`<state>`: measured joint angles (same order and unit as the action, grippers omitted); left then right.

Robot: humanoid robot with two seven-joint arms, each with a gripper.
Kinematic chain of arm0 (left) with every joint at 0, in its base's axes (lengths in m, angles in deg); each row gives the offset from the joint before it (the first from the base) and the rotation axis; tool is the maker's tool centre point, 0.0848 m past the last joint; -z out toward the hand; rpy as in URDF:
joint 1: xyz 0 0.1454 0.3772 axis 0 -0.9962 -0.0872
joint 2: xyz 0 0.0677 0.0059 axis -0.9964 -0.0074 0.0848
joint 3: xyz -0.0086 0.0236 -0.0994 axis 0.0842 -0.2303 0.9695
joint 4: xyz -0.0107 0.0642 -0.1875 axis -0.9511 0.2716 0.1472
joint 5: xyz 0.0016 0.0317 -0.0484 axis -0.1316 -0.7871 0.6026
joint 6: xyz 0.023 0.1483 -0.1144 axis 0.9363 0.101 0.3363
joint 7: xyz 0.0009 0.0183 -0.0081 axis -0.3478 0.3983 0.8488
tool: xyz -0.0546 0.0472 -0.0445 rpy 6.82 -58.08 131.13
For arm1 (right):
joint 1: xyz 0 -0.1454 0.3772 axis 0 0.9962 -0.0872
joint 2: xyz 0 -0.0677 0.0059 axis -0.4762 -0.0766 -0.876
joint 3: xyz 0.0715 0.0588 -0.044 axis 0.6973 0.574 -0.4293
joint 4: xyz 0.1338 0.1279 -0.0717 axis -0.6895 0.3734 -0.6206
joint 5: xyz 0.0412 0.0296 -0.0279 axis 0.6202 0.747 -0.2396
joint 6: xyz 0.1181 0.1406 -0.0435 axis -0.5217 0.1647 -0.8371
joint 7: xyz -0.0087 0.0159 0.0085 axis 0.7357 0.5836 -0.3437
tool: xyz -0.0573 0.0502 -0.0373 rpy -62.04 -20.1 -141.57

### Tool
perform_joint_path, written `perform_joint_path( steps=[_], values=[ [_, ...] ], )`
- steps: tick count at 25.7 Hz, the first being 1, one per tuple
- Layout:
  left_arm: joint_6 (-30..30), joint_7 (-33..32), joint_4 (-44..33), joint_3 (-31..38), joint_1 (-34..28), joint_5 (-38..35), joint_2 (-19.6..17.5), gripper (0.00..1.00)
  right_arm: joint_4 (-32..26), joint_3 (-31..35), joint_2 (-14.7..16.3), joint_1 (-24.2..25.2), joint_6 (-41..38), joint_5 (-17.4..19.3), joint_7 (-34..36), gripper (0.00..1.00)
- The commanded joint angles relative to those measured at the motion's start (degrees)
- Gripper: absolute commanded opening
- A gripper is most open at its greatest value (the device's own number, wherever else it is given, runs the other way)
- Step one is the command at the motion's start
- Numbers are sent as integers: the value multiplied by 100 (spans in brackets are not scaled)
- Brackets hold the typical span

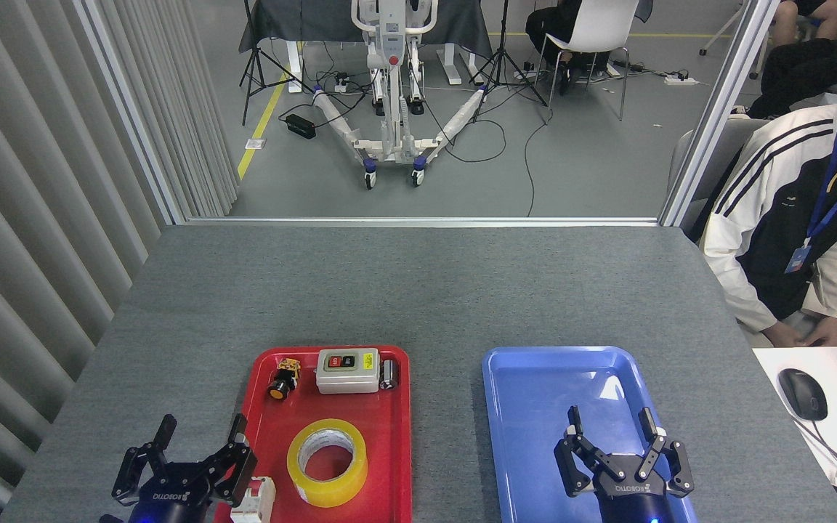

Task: Place and move tape with both arms
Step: 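Move the left gripper toward the yellow tape roll in the red tray, then grasp the yellow tape roll's edge with the left gripper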

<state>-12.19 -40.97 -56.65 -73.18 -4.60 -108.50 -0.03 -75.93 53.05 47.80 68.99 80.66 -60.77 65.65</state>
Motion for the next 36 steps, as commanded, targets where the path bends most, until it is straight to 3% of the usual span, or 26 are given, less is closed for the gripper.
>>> perform_joint_path(
  steps=[1,11,18,21,24,28,31,36],
  values=[
    [-7,-8,30,18,-1,0,63,100,-15,-12,2,4,25,0,-1,100],
    [2,28,74,18,8,0,142,100,-15,15,28,48,34,8,7,100],
    [423,1,74,167,43,0,134,100,-77,23,46,101,52,8,16,100],
    [450,-175,83,114,421,61,81,100,-209,23,54,136,61,8,-10,100],
    [652,-1132,65,114,605,114,81,100,-217,32,54,136,61,8,-19,100],
    [696,-3487,-128,88,1062,325,72,100,-226,32,46,136,61,0,-28,100],
    [696,-4824,-5,18,1502,334,72,100,-226,32,28,144,52,0,-28,100],
    [705,-5659,741,-202,2090,255,90,100,-226,23,10,153,-10,-9,-10,100]
  ],
)
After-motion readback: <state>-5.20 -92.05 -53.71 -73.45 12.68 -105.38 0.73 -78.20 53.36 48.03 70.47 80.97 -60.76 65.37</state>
